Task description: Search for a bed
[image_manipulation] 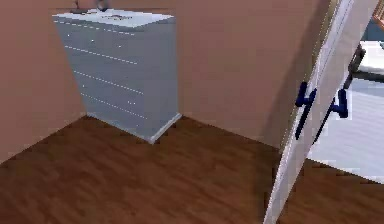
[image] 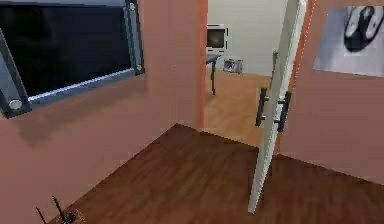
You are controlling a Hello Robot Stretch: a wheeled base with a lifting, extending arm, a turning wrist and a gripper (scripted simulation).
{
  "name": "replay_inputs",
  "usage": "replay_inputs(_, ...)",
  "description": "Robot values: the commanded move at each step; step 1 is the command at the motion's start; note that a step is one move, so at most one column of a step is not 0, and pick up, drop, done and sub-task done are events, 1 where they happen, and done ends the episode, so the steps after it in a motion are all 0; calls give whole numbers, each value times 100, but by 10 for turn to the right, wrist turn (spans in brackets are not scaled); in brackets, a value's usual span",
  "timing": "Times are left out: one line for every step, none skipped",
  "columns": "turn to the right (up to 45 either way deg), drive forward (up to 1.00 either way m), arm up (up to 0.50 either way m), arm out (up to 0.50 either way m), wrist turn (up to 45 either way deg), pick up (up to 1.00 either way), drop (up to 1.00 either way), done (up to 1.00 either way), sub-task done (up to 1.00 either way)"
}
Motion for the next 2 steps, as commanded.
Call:
replay_inputs(450, 0, 0, 0, 0, 0, 0, 0, 0)
replay_inputs(450, 0, 0, 0, 0, 0, 0, 0, 0)
